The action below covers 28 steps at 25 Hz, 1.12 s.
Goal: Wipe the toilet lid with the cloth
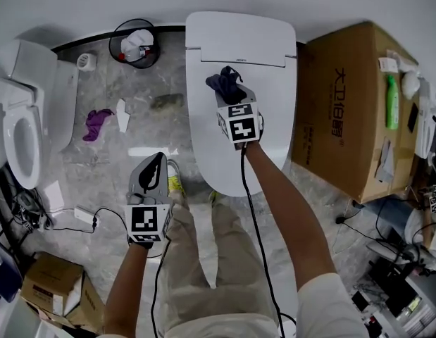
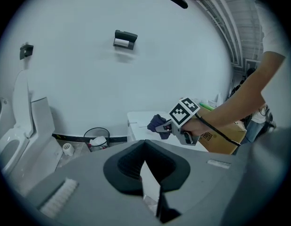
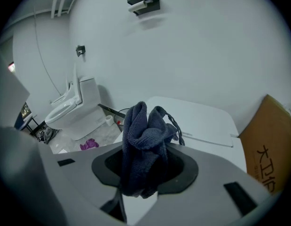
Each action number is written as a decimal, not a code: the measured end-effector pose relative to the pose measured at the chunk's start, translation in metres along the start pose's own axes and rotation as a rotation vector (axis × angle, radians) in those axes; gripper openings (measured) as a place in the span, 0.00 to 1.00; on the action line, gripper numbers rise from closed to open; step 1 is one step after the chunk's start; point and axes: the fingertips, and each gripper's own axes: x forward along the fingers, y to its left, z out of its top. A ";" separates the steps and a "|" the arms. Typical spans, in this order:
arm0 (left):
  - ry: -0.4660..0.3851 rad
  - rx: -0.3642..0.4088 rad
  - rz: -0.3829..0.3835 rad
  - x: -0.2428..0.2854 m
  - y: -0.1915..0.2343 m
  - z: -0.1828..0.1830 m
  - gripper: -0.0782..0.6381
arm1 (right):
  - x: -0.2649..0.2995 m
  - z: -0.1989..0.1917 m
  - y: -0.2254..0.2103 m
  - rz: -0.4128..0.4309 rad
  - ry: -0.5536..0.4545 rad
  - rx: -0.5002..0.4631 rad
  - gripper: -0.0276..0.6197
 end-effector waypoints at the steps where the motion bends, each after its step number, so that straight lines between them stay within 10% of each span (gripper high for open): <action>1: 0.001 -0.007 0.003 -0.001 0.001 -0.002 0.11 | 0.003 0.000 0.011 0.015 0.001 0.000 0.28; 13: 0.008 -0.069 0.023 -0.007 0.011 -0.017 0.11 | 0.049 -0.008 0.104 0.120 0.068 -0.099 0.28; 28: 0.024 -0.020 -0.006 0.005 0.006 -0.012 0.11 | 0.052 -0.025 0.063 0.078 0.112 -0.106 0.28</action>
